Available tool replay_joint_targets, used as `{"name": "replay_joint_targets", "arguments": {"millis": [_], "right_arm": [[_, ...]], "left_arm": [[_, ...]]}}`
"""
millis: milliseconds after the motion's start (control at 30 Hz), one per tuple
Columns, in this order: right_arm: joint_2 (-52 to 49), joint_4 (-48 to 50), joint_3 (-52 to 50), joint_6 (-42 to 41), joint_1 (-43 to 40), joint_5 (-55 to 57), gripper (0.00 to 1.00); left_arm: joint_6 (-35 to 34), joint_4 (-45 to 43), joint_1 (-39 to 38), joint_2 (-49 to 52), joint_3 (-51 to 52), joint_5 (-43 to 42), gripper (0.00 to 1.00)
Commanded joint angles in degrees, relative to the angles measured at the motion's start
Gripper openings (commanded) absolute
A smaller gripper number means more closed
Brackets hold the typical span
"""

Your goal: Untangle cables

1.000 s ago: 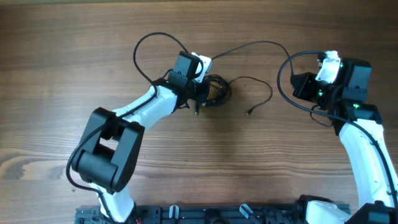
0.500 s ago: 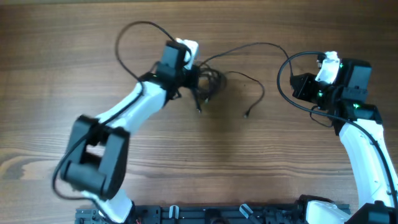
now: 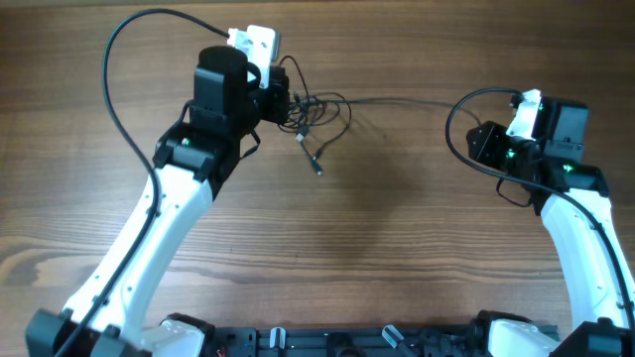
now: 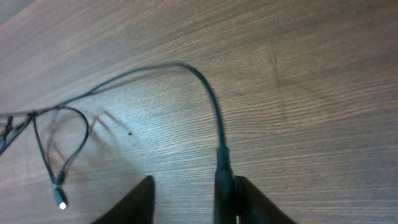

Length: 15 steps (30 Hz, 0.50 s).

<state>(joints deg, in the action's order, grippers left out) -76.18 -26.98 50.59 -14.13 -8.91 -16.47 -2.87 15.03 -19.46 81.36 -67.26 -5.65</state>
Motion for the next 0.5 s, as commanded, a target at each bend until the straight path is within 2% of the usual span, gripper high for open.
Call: {"name": "replay_joint_targets", "arguments": {"millis": [0,100,167,467], "right_arm": [[-1.0,1.0,0.0,2.6,0.3,-7.7,0.64],[-1.0,2.4,0.0,14.0,0.6,-25.6,0.76],[-1.0,2.6,0.0,17.6,1.0,-32.9,0.78],[-2.5,5.4,0.0,16.6,8.2,-33.1,0.77]], "left_arm": [[-0.6,0.2,-1.3,-3.1,-1.3,-2.8,0.04],[-0.1,-0.3,-2.9,-4.6,-1.3,-8.7,0.04],[1.4,-1.6,-4.2,-5.4,-1.3,-10.3,0.04],[2.4,-7.5,-5.2,-5.6,-1.3,-15.4,0.04]]}}
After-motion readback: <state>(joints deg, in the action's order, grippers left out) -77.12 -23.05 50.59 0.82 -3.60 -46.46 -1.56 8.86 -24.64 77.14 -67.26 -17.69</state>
